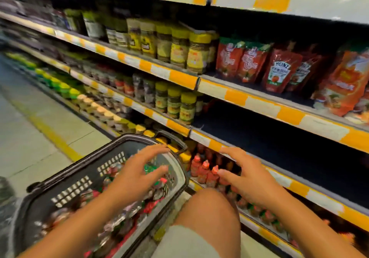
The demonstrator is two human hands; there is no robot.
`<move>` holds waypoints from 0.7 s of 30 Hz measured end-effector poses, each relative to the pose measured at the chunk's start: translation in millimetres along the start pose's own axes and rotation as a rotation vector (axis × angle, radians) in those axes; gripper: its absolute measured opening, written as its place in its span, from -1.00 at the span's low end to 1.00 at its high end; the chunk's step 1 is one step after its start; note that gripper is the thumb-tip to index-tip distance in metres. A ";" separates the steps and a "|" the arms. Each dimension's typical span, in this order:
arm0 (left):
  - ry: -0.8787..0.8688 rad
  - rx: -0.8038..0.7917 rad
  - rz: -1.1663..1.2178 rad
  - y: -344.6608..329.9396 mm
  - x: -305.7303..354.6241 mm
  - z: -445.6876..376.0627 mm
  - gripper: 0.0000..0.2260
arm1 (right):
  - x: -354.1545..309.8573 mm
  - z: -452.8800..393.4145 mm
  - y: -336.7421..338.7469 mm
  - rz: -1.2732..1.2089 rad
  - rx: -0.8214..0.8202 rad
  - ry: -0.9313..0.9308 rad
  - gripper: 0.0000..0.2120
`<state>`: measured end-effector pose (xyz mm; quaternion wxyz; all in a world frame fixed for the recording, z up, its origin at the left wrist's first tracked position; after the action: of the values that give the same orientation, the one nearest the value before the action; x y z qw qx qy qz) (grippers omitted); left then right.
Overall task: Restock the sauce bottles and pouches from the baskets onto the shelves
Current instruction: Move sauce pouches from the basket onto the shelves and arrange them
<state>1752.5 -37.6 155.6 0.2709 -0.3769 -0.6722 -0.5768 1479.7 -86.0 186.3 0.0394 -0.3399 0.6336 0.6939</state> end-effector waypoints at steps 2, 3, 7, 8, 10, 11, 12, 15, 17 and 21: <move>0.066 0.060 -0.003 29.5 -28.4 20.6 -0.64 | -24.1 -15.4 -22.2 -0.005 -0.048 0.027 -0.49; 0.105 0.092 0.002 43.7 -43.1 30.7 -0.64 | -35.8 -22.5 -33.0 -0.014 -0.071 0.041 -0.49; 0.279 0.202 -0.016 90.7 -100.1 71.2 -0.65 | -81.3 -49.6 -76.9 -0.028 -0.165 0.102 -0.51; 0.317 0.221 -0.016 98.7 -111.9 80.0 -0.66 | -90.6 -56.3 -87.9 -0.018 -0.191 0.110 -0.51; 0.390 0.259 0.007 109.5 -134.2 95.3 -0.68 | -106.4 -70.2 -109.6 0.005 -0.242 0.123 -0.50; 0.422 0.275 0.007 112.7 -144.8 102.0 -0.68 | -112.9 -77.1 -120.7 0.014 -0.267 0.124 -0.49; 0.450 0.283 -0.008 113.9 -154.9 107.7 -0.68 | -118.3 -84.1 -131.6 0.020 -0.291 0.121 -0.49; 0.524 0.264 -0.005 106.8 -183.8 120.0 -0.70 | -128.1 -103.8 -164.0 0.035 -0.350 0.106 -0.49; 0.559 0.244 0.014 97.1 -200.6 122.8 -0.69 | -129.9 -115.8 -187.0 0.040 -0.387 0.087 -0.48; 0.658 0.189 -0.080 78.1 -235.8 129.2 -0.65 | -128.6 -133.6 -239.4 0.097 -0.461 0.051 -0.43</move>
<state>1959.7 47.1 -12.5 0.4841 -0.1174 -0.6135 -0.6127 1750.8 -112.2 53.9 -0.0889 -0.3266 0.4747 0.8124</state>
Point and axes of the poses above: each hand's wrist, its own z-axis away from the middle knuckle, its own y-axis out of the back of the hand, x = y × z, the point moved 9 cm from there along -z, towards the middle knuckle, and after that the axes turned 3 degrees about -x, right-handed, at the moved point
